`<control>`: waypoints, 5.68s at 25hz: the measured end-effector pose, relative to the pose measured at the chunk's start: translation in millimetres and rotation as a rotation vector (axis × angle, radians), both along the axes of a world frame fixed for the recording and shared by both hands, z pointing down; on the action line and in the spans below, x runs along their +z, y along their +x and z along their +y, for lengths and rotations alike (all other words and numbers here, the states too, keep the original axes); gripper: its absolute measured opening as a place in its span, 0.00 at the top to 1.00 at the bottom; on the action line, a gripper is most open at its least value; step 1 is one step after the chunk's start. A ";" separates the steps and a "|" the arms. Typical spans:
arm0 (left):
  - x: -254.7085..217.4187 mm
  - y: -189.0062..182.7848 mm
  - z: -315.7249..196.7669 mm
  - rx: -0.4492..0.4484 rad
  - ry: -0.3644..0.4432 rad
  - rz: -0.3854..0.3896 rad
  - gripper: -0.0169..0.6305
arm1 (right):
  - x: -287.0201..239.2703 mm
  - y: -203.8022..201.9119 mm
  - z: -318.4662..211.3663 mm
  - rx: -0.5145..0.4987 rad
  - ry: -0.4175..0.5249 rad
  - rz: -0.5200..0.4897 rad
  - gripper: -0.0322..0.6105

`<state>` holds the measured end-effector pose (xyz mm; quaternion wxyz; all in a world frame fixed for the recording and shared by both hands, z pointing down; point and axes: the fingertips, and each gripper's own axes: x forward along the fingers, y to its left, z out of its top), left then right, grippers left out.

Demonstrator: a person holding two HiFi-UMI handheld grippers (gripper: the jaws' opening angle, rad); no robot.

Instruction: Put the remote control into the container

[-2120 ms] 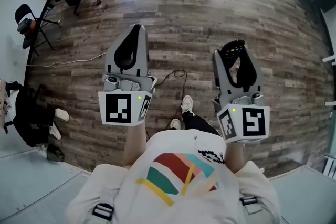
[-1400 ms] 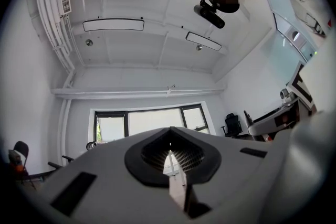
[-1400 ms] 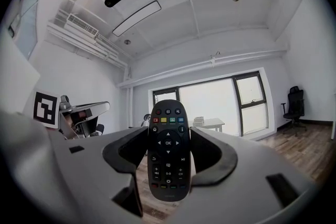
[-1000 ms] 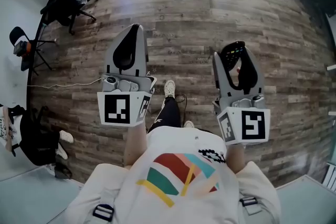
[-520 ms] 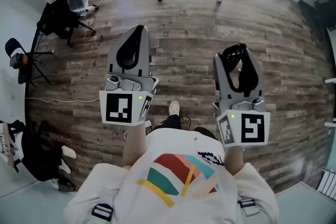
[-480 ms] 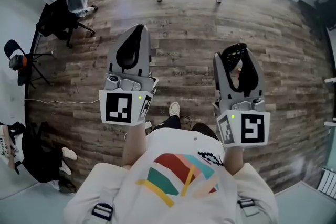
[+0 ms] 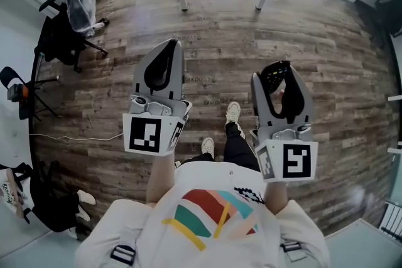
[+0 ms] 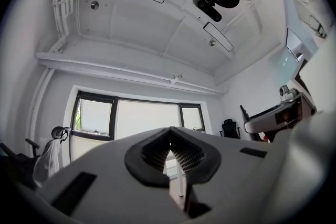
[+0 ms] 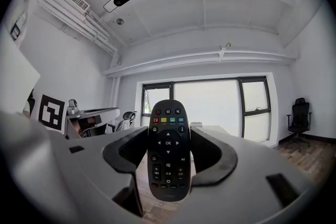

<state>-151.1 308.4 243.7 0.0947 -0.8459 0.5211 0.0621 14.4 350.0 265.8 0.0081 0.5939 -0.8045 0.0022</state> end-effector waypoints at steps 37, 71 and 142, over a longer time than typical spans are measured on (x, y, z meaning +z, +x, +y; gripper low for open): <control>-16.0 56.3 -426.8 -0.075 0.048 0.000 0.96 | -0.5 53.8 -438.2 -0.078 0.013 0.017 0.56; 7.2 40.6 -790.6 -0.008 -0.021 0.006 0.96 | 12.7 35.8 -812.0 -0.017 -0.043 0.023 0.56; 210.2 32.8 -1142.2 0.014 -0.428 0.006 0.96 | 328.7 -5.3 -1106.7 -0.189 -0.967 0.348 0.56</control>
